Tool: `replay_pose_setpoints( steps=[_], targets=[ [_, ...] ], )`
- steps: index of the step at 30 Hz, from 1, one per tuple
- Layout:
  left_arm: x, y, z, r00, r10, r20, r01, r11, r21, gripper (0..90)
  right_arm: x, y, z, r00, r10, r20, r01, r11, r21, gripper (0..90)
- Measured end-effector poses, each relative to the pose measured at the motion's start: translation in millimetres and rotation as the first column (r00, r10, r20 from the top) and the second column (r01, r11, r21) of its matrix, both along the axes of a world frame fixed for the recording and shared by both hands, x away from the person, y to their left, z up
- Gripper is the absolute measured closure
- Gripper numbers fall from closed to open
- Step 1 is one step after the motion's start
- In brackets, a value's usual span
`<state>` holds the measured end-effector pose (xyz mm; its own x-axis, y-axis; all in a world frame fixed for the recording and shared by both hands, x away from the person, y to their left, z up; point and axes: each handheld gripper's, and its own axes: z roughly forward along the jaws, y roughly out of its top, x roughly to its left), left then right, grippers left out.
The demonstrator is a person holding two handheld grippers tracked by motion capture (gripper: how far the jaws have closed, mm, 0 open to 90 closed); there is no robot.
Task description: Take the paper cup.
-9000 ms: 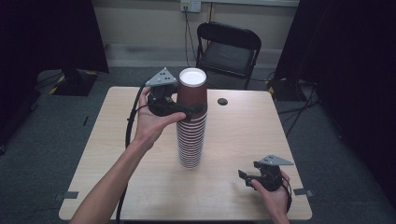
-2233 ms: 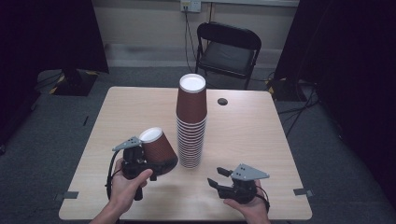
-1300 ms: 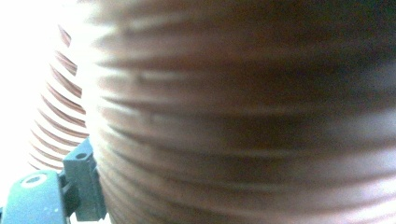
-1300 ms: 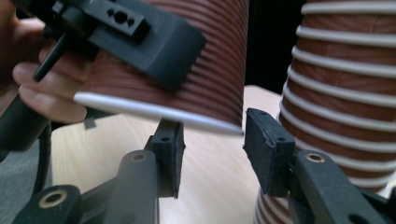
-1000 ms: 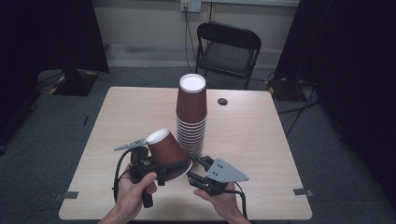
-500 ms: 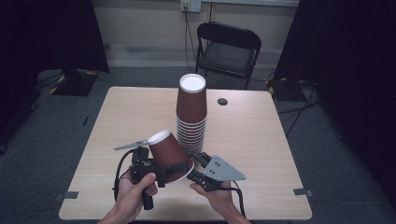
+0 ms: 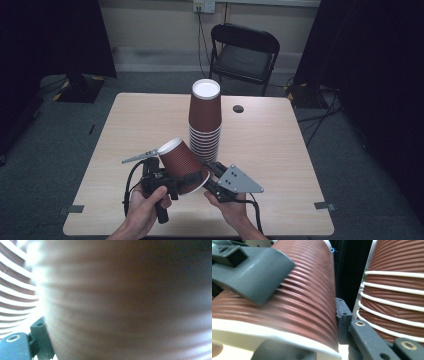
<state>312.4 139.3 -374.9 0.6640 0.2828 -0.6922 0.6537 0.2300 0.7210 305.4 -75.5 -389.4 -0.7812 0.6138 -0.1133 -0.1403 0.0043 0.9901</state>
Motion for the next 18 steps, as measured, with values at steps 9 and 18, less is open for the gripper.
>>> replay_pose_setpoints(
  steps=[9, 18],
  targets=[
    [6.2, 10.5, 4.1, 0.9960, 0.082, 0.036, -0.082, 0.9966, 0.003, 7.2, -0.5, -3.6, -2.6, 0.9996, 0.012, -0.026, -0.012, 1.000, -0.015, 86.0],
    [9.9, 16.9, 4.0, 0.9910, 0.106, 0.081, -0.108, 0.9940, 0.019, 7.0, -1.8, -8.8, -2.8, 0.9974, 0.011, -0.072, -0.015, 0.999, -0.051, 86.4]
  ],
)
